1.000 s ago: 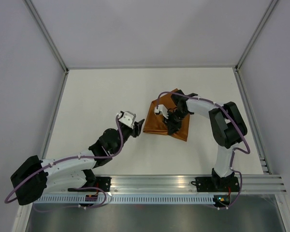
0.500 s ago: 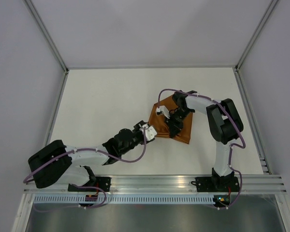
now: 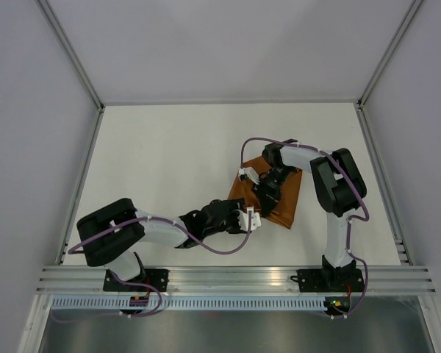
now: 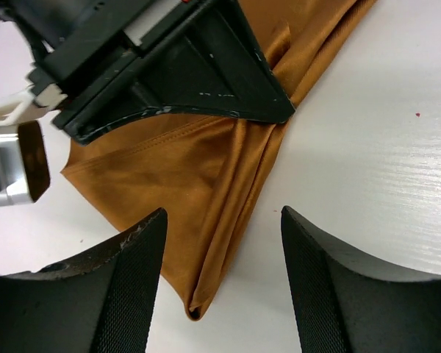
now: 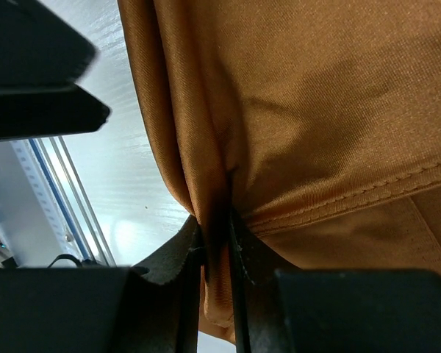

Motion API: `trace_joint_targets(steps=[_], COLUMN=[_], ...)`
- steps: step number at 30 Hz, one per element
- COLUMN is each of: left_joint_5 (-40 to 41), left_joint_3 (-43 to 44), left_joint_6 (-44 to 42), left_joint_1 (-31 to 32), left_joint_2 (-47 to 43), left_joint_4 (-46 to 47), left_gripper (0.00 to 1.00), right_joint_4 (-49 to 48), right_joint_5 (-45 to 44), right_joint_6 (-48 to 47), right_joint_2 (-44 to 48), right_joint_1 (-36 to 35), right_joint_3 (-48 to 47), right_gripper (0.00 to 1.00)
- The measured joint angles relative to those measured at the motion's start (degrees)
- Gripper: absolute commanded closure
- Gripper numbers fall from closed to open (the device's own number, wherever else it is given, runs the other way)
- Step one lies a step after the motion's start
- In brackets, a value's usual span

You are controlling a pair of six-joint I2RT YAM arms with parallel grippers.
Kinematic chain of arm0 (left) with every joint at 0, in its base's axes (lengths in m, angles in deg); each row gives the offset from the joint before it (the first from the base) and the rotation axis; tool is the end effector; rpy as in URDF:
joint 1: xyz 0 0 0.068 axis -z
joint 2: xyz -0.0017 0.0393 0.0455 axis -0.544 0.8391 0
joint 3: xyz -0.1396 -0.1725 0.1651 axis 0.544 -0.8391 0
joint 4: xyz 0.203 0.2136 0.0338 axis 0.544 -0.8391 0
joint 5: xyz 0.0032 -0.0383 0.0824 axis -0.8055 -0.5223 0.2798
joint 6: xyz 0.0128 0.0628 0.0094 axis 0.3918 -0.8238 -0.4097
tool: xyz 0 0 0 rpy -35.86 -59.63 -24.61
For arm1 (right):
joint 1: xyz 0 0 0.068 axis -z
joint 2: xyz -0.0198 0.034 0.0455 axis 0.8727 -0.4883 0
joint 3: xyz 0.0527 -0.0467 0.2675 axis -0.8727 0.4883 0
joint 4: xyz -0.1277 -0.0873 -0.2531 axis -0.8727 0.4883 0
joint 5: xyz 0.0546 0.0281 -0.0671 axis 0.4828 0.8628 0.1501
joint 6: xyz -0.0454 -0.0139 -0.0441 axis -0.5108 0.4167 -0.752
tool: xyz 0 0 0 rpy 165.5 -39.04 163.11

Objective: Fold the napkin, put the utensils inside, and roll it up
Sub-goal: Roll the napkin at the center of the board.

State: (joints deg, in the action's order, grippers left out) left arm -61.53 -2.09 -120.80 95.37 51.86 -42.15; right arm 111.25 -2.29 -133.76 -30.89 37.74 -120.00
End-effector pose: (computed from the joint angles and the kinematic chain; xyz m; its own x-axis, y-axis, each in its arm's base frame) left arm 0.1556 -0.2917 0.1223 0.3052 0.5547 -0.7740 0.8241 0.2535 0.5066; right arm 0.3272 0.1730 0.0977 -0.4725 -0.8330 -0.2880 -0.7797 0.2427 0.5772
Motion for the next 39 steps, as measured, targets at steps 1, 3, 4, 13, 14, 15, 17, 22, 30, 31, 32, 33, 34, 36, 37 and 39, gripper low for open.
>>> trace_joint_targets(steps=[1, 3, 4, 13, 14, 15, 17, 22, 30, 31, 32, 33, 34, 36, 37, 39], left_joint_5=[-0.4, -0.7, -0.8, -3.5, -3.9, -4.2, -5.0, -6.4, -10.4, -10.8, -11.5, -11.8, -12.2, -13.0, -13.4, -14.0], left_joint_3=[0.4, 1.3, 1.9, 7.3, 8.0, 8.5, 10.0, 12.1, 15.7, 16.1, 16.6, 17.1, 17.6, 19.0, 20.0, 22.6], left_joint_6=[-0.3, -1.0, -1.4, -5.2, -5.5, -5.7, -6.0, -6.2, -6.1, -6.1, -6.1, -6.1, -6.1, -6.2, -6.3, -6.3], left_joint_1=[0.1, 0.3, 0.3, 0.6, 0.6, 0.6, 0.6, 0.4, -0.9, -1.0, -1.0, -1.0, -1.0, -1.1, -1.1, -1.2], left_joint_2=[0.9, 2.7, 3.8, 10.2, 10.8, 11.3, 12.0, 13.4, 15.5, 15.7, 16.0, 16.2, 16.4, 16.8, 17.0, 17.6], left_joint_4=[-0.3, -0.7, -0.9, -3.0, -3.6, -4.0, -5.2, -6.8, -10.9, -11.6, -12.3, -12.9, -13.5, -15.7, -17.2, -20.9], left_gripper=[0.3, 0.3, 0.3, 0.3, 0.31, 0.31, 0.33, 0.41, 0.65, 0.7, 0.72, 0.76, 0.85, 0.91, 0.97, 0.98], right_joint_4=[0.3, 0.9, 1.1, 2.4, 2.5, 2.6, 2.8, 3.3, 3.6, 3.7, 3.8, 3.9, 4.0, 4.2, 4.3, 4.7], right_joint_5=[0.0, 0.1, 0.1, 0.0, 0.0, 0.0, 0.0, 0.0, -0.1, -0.1, -0.3, -0.5, -0.6, -0.9, -1.1, -1.8], right_joint_6=[0.1, 0.3, 0.4, 1.1, 1.1, 1.2, 1.3, 1.3, 1.3, 1.3, 1.3, 1.3, 1.3, 1.2, 1.2, 1.1], right_joint_2=[-0.2, -0.3, -0.4, -1.0, -1.1, -1.2, -1.3, -1.5, -1.7, -1.7, -1.7, -1.7, -1.7, -1.7, -1.7, -1.7], right_joint_1=[0.0, 0.0, 0.0, 0.0, 0.0, 0.0, 0.0, 0.0, 0.2, 0.4, 0.5, 0.7, 0.9, 1.2, 1.3, 1.6], right_joint_3=[0.0, -0.1, -0.1, -0.1, -0.2, -0.2, -0.3, -0.4, -0.6, -0.6, -0.6, -0.6, -0.6, -0.6, -0.7, -0.9], right_gripper=[0.78, 0.78, 0.78, 0.78, 0.78, 0.78, 0.78, 0.78, 0.78, 0.78, 0.78, 0.78, 0.78, 0.78, 0.78, 0.77])
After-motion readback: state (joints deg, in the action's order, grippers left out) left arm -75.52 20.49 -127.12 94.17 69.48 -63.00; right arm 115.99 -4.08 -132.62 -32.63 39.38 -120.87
